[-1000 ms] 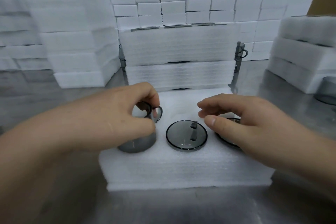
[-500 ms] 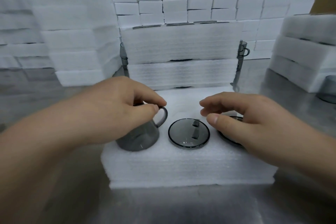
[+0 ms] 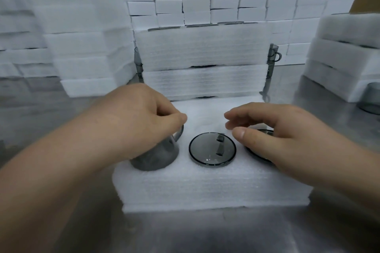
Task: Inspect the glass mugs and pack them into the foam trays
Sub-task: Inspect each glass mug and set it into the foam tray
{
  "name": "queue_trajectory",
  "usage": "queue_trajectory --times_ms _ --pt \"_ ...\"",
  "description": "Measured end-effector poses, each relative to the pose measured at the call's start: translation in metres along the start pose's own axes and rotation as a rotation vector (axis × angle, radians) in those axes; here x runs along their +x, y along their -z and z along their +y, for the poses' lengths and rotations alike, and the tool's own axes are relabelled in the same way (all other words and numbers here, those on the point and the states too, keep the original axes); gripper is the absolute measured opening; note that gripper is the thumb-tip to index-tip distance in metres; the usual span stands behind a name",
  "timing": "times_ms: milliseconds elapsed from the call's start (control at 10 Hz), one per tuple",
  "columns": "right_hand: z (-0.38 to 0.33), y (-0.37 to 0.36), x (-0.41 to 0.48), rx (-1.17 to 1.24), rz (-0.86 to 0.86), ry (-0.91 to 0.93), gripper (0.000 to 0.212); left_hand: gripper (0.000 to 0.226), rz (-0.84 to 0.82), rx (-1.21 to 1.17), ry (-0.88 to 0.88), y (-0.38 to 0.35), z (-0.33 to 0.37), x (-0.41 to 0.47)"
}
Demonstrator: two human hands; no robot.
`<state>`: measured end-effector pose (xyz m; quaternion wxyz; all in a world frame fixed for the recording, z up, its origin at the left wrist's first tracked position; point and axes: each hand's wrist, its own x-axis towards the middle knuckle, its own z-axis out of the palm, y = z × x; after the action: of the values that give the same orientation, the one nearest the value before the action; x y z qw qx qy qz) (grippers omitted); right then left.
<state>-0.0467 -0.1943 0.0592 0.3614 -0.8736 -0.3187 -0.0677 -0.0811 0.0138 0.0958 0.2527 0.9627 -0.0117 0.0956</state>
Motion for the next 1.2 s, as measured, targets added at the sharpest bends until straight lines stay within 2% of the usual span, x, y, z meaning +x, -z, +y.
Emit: queue_trajectory --times_ms 400,600,700,800,900,1000,1100,1200 --pt "0.001 -0.001 0.001 -0.003 0.002 0.009 0.016 0.022 -0.105 0.04 -0.004 -0.003 -0.008 0.004" --pt "0.0 0.0 0.001 -0.034 -0.007 0.004 0.012 0.057 -0.186 0.061 0.02 -0.009 -0.014 0.006" --pt "0.0 -0.001 0.001 -0.043 -0.009 0.002 0.019 0.061 -0.196 0.05 -0.064 -0.007 -0.013 0.001" --pt "0.0 -0.001 0.001 -0.042 -0.009 0.008 0.016 0.116 -0.25 0.154 -0.095 -0.001 -0.017 -0.003" --pt "0.0 0.0 0.001 -0.025 -0.008 0.01 0.018 0.046 -0.3 0.149 -0.082 -0.006 -0.007 0.003" --pt "0.0 -0.001 0.001 -0.015 -0.001 0.011 0.03 0.057 -0.332 0.325 -0.016 -0.008 -0.002 0.0" --pt "0.0 0.0 0.001 -0.029 -0.011 0.011 0.02 0.052 -0.294 0.436 -0.007 -0.013 -0.002 -0.002" --pt "0.001 0.0 0.001 -0.03 -0.017 0.009 0.02 0.053 -0.286 0.465 -0.025 -0.015 0.001 -0.004"
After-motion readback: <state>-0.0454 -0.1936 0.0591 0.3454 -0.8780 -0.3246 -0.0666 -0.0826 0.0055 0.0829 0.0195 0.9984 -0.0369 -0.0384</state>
